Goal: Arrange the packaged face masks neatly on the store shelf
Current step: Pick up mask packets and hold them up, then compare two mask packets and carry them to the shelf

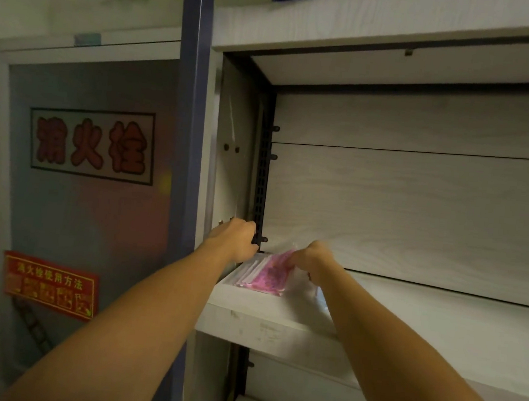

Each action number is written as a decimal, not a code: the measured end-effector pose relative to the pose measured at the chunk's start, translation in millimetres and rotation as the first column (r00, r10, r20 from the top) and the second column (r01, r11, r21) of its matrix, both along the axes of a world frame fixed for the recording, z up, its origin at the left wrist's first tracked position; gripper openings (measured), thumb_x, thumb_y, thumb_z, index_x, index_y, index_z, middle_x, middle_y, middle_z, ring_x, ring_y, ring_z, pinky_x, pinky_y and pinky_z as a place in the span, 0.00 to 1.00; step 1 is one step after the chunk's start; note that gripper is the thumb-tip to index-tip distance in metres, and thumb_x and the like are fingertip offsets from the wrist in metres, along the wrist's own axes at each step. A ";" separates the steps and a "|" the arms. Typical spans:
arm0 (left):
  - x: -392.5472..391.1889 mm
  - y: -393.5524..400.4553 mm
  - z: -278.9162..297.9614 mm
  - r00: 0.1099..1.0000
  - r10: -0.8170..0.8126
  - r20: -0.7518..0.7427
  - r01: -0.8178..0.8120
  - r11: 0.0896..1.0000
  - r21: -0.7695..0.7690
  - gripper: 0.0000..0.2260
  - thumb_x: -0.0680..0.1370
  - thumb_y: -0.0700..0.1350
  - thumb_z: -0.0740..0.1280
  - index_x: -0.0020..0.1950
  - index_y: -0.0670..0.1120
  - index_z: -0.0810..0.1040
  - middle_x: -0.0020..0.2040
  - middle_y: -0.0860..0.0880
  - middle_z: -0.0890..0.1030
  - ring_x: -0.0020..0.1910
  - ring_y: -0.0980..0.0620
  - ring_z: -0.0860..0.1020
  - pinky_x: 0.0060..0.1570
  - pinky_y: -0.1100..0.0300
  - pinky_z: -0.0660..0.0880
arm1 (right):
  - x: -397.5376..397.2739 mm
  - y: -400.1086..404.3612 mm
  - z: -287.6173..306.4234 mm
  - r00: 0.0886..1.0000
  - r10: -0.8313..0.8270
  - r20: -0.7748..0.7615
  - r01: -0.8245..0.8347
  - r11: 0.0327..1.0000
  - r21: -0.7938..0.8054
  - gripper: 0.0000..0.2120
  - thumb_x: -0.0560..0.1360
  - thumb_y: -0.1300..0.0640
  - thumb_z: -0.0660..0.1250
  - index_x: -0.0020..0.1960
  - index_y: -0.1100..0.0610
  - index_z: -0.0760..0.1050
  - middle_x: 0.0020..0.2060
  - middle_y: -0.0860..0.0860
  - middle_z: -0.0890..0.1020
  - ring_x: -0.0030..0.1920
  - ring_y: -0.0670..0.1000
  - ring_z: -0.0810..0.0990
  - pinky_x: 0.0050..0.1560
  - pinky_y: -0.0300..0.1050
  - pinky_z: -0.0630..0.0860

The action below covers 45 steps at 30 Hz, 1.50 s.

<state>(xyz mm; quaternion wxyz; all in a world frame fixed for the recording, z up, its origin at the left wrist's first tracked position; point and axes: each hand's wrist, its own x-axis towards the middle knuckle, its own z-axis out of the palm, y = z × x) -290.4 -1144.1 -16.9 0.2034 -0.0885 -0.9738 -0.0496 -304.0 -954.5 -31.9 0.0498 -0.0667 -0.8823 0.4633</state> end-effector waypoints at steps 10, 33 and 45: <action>-0.7 -3.8 -4.5 1.000 -0.015 0.027 0.016 1.000 -0.026 0.15 0.80 0.48 0.65 0.64 0.42 0.74 0.56 0.43 0.78 0.49 0.43 0.79 0.49 0.46 0.80 | 1.3 5.3 -2.0 0.995 0.048 -0.085 0.001 0.863 0.505 0.23 0.67 0.42 0.78 0.48 0.57 0.76 0.48 0.54 0.80 0.51 0.56 0.80 0.51 0.47 0.79; 54.5 135.8 -28.8 0.936 -0.351 0.016 0.350 0.936 0.031 0.14 0.79 0.46 0.64 0.64 0.49 0.79 0.64 0.46 0.78 0.58 0.43 0.78 0.55 0.53 0.77 | 144.5 156.9 -5.4 0.979 -0.111 -0.169 0.202 0.591 0.781 0.20 0.78 0.53 0.66 0.68 0.59 0.72 0.58 0.57 0.77 0.48 0.56 0.76 0.44 0.46 0.73; 133.4 233.7 -22.2 0.928 -0.373 0.001 0.373 0.928 -0.004 0.13 0.79 0.46 0.62 0.62 0.47 0.78 0.61 0.46 0.78 0.55 0.44 0.78 0.51 0.54 0.76 | 250.1 276.9 -0.6 0.960 -0.222 -0.169 0.267 0.554 0.788 0.19 0.78 0.54 0.66 0.67 0.58 0.71 0.55 0.56 0.78 0.48 0.56 0.78 0.44 0.47 0.76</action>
